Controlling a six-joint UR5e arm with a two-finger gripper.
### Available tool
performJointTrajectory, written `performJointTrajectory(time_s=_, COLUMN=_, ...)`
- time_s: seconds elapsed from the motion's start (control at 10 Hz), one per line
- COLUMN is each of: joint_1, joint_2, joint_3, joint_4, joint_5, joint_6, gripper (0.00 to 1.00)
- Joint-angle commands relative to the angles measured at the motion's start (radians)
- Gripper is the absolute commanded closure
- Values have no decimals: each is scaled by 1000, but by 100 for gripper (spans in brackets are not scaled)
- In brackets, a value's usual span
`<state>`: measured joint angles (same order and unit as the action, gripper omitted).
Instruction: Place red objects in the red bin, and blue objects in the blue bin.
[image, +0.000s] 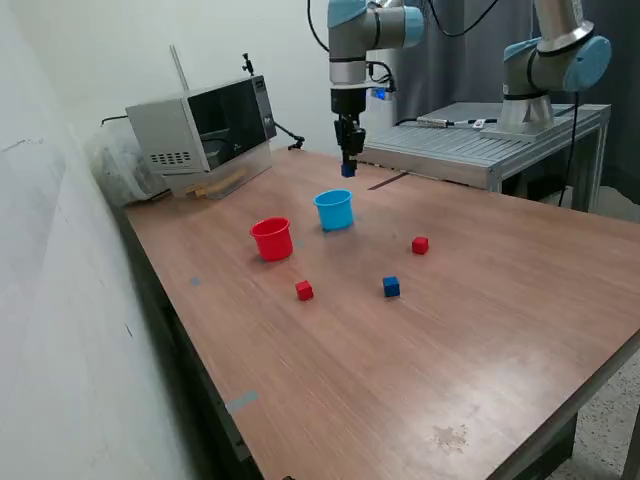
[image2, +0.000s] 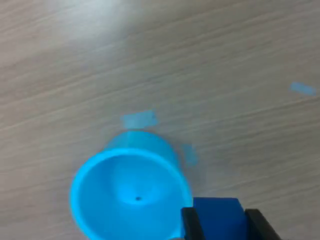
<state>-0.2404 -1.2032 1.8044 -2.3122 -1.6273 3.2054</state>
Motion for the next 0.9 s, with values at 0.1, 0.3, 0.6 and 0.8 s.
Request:
performJointTrajectory(time_s=0.1, joint_1=-46, joint_2=100, joint_3=-68, joint_4=-1, joint_5=1, joint_6=-13, gripper=100)
performJointTrajectory(time_s=0.3, joint_1=-49, joint_2=145, joint_3=-92, joint_4=-4, joint_5=1, joint_6=-13, gripper=100)
performJointTrajectory(time_s=0.6, joint_1=-89, joint_2=179, joint_3=-125, joint_4=-6, joint_5=0, joint_6=-13, gripper=100)
performJointTrajectory(time_s=0.8, joint_1=-102, joint_2=179, joint_3=-120, joint_4=-6, joint_5=0, joint_6=-13, gripper=100)
